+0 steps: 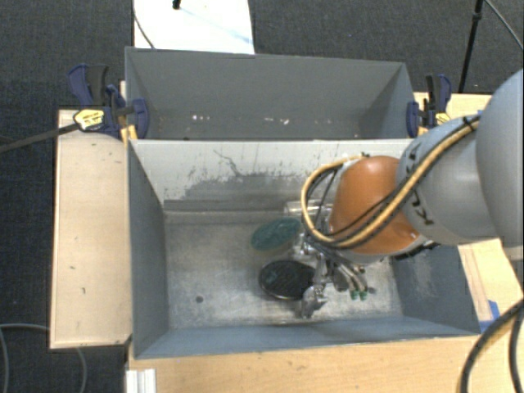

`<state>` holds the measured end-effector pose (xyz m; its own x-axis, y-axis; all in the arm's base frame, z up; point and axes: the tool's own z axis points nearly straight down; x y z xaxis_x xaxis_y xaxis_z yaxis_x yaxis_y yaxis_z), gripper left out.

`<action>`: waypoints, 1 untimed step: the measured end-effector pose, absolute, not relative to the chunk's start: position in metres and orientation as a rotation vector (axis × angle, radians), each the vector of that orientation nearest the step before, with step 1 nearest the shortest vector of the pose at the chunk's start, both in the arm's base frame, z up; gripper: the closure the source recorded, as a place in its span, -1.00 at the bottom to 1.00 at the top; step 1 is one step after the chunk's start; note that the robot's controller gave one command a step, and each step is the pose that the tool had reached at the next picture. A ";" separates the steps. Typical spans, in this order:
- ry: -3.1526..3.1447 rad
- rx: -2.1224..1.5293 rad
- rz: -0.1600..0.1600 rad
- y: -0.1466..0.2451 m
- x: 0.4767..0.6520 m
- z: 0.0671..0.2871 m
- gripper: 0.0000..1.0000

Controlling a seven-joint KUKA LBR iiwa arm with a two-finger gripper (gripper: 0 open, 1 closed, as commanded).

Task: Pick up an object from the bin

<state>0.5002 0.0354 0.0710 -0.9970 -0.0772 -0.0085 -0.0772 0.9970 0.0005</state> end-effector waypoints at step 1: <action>3.125 -0.118 -0.001 0.033 0.502 0.074 1.00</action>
Offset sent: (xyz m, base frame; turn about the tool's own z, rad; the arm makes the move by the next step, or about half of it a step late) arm 0.0000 0.0000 0.0000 0.0000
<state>0.5023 0.0334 0.0737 -0.9971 -0.0754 -0.0140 -0.0754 0.9972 -0.0009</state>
